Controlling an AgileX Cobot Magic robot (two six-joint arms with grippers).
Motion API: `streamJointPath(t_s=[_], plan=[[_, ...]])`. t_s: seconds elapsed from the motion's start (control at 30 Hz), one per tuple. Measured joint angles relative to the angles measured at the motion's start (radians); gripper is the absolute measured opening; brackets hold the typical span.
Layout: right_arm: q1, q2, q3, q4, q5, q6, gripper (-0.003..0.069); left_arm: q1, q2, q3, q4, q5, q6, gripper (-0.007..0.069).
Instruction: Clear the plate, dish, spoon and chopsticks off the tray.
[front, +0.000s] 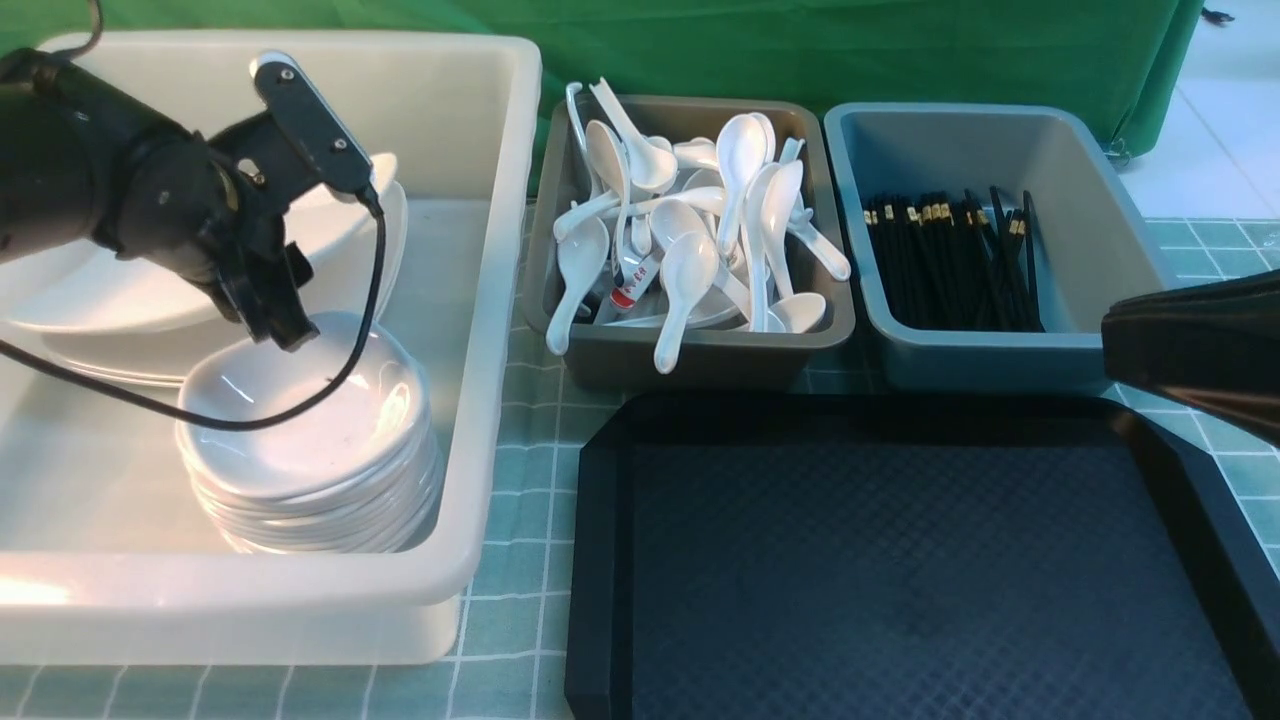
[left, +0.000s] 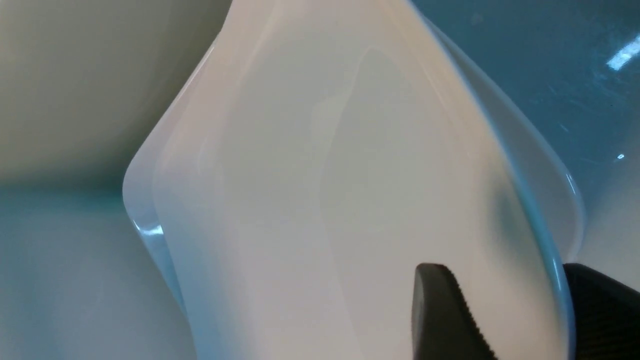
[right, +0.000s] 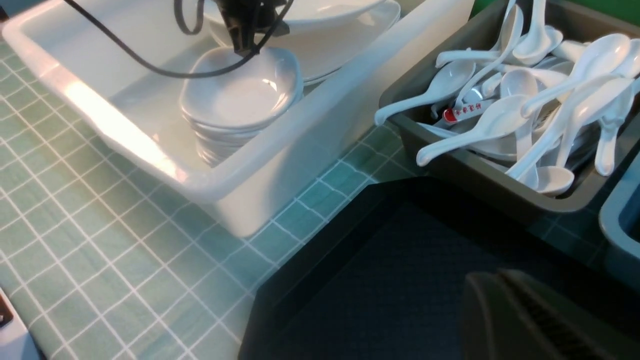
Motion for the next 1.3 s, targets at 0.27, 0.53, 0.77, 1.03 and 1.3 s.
streamJointPath(t_s=[0.27,0.53,0.77,1.03,1.3], plan=[[0.0,0.0,0.0,0.0,0.02,0.004,0.002,0.0,0.0,-0.003,-0.057,0.0,0.0,0.0307],[0.0,-0.029,0.0,0.0,0.051,0.005,0.002,0.0,0.0,-0.008,-0.109,-0.002,0.0,0.031],[0.0,-0.089,0.0,0.0,0.058,0.007,0.002,0.0,0.0,-0.008,-0.201,-0.007,0.022,0.031],[0.0,-0.136,0.0,0.0,0.066,0.03,0.002,-0.017,-0.044,-0.008,-0.247,0.011,0.025,0.0293],[0.0,-0.151,0.0,-0.025,0.107,0.043,0.002,-0.061,-0.448,0.074,-0.678,-0.031,0.083,0.0031]])
